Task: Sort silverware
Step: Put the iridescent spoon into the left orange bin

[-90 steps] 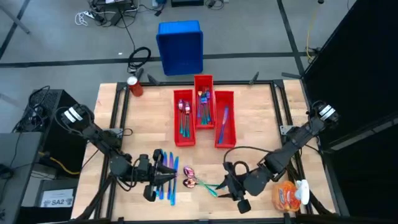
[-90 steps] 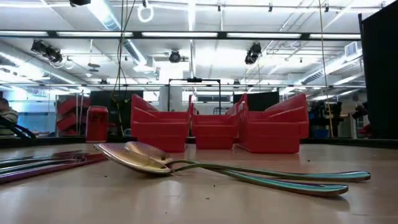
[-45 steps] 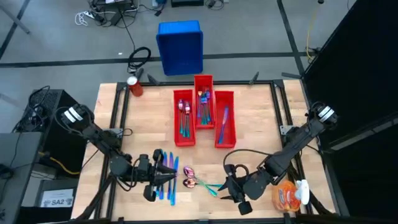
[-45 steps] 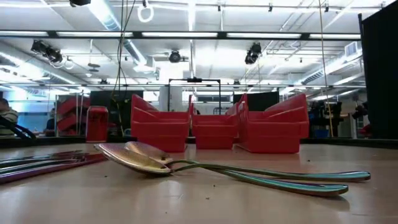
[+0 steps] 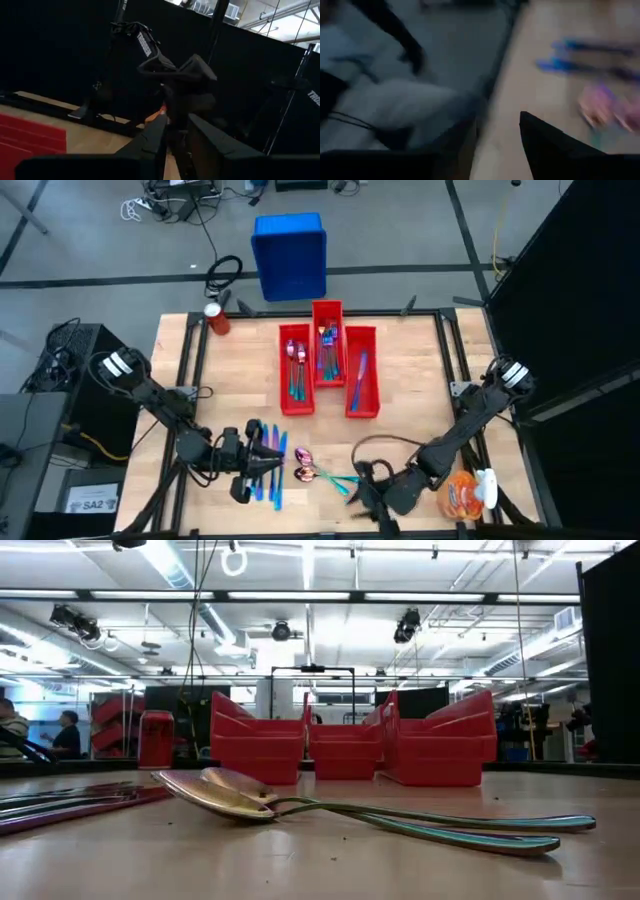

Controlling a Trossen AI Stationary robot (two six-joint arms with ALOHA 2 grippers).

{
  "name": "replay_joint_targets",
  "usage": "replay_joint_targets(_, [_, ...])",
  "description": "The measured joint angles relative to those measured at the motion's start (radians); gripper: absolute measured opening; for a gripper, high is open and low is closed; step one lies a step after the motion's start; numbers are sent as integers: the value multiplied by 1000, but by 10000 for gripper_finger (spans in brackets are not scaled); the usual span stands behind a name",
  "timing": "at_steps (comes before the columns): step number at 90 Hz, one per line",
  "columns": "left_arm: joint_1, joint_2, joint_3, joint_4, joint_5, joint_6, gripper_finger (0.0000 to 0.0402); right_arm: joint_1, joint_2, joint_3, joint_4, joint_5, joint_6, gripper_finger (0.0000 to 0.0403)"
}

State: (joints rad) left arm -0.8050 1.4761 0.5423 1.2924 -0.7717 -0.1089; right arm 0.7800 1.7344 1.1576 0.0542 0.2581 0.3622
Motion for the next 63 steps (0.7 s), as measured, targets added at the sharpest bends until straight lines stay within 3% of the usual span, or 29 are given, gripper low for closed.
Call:
replay_joint_targets(10, [5, -7, 0, 25, -38, 0, 61, 54, 0, 0, 107, 34, -108, 137])
replay_joint_targets(22, [7, -13, 1, 51, -80, 0, 61, 69, -1, 0, 81, 124, -107, 133])
replay_joint_targets(34, [7, -13, 11, 50, -157, 13, 61, 70, 14, 3, 80, 127, -64, 128])
replay_joint_targets(63, [7, -11, 11, 24, -196, 27, 61, 29, 170, 78, -66, 115, 4, 142])
